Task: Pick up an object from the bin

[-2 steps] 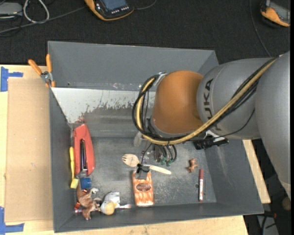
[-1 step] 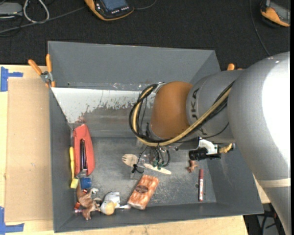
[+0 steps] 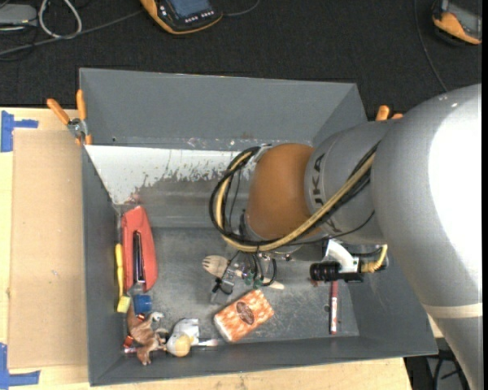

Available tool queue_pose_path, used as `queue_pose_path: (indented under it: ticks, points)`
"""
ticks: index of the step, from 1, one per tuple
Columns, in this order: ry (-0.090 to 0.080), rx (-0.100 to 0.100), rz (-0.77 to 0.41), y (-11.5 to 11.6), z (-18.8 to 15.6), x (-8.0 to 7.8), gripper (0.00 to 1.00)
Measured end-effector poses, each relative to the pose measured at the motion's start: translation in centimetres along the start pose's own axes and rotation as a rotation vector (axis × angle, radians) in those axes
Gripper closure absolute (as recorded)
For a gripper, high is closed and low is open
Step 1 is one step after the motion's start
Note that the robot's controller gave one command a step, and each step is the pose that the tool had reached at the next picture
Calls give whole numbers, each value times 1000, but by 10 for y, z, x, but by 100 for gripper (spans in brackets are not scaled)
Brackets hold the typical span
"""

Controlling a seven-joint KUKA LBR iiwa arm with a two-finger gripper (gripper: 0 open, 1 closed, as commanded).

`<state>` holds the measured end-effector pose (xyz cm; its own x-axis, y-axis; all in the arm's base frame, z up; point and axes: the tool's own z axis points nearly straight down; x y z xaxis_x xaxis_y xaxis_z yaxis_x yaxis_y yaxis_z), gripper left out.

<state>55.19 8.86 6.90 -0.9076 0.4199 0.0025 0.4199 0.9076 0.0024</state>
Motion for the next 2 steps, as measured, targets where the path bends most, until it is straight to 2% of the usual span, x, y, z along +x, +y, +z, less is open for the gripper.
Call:
queue_pose_path:
  ticks: [1,2]
  points:
    - [-4,-1,-51,0,0,-9,0]
    - [-1,-1,-10,0,0,-2,100]
